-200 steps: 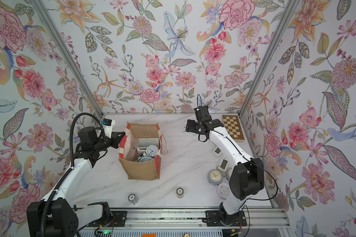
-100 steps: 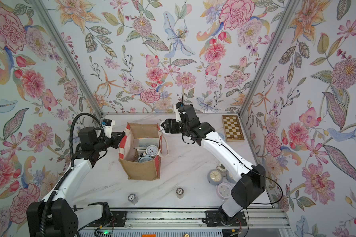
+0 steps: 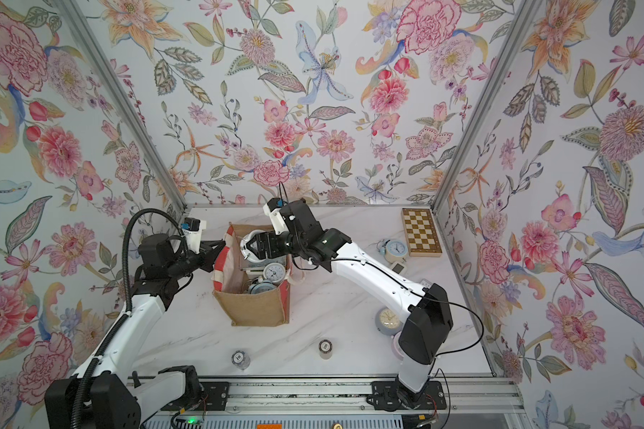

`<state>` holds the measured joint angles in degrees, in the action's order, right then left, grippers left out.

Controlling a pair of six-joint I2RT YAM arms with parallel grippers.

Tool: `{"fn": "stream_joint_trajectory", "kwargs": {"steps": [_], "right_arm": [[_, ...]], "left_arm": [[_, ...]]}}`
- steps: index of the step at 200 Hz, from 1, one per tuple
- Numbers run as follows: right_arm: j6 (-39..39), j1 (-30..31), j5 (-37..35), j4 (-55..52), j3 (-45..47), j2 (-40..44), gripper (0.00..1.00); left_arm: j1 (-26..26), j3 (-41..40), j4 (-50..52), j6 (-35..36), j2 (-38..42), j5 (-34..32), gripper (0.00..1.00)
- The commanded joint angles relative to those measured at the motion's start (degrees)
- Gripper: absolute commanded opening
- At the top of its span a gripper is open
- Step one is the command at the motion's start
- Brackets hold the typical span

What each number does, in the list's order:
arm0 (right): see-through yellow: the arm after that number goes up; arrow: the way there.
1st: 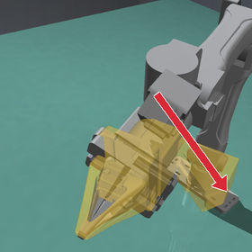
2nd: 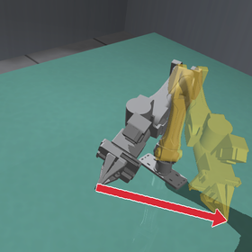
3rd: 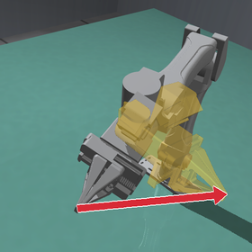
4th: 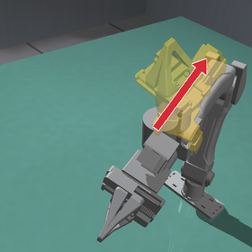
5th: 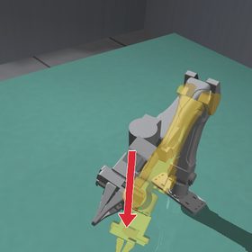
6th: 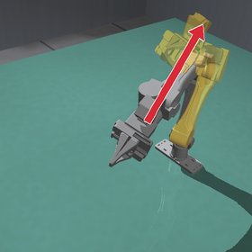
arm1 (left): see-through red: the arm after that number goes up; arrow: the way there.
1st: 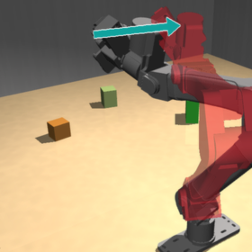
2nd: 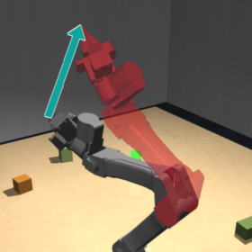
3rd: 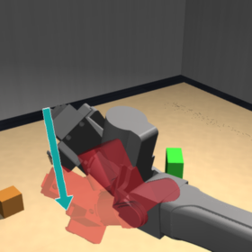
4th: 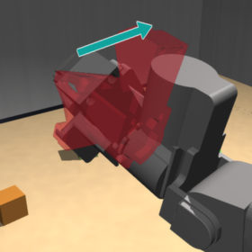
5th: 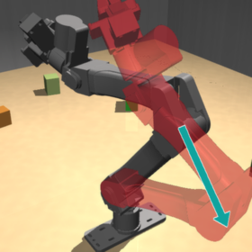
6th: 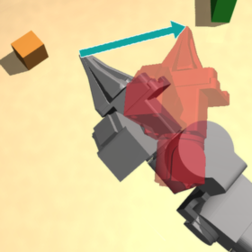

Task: Put the alarm clock into the canvas bag
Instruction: Place the alarm at the canvas bag.

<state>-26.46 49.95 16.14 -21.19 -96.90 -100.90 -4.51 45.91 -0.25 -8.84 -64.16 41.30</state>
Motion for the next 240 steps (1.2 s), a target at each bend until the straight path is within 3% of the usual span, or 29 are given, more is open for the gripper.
{"fn": "stream_joint_trajectory", "kwargs": {"steps": [1, 92, 139, 195, 240], "right_arm": [[-0.8, 1.6, 2.9, 0.8, -2.1, -2.0, 0.58], [-5.1, 5.9, 13.7, -0.3, -1.8, -12.5, 0.57], [-4.6, 6.6, 15.0, -4.9, -2.6, -18.5, 0.57], [1.3, 7.6, 8.0, -17.2, -6.8, -22.5, 0.57], [8.4, 8.8, -3.9, -27.5, -10.3, -23.3, 0.58]], "left_arm": [[-0.5, 0.1, -5.7, -0.1, 2.3, -1.2, 0.00], [-0.5, 0.3, -4.4, 0.5, 2.2, -2.3, 0.00], [-0.5, 0.3, -4.5, 0.4, 2.5, -2.1, 0.00], [-0.5, 0.2, -4.3, 0.6, 2.9, -2.8, 0.00], [-0.5, 0.2, -4.4, 0.5, 3.0, -3.2, 0.00]]}}
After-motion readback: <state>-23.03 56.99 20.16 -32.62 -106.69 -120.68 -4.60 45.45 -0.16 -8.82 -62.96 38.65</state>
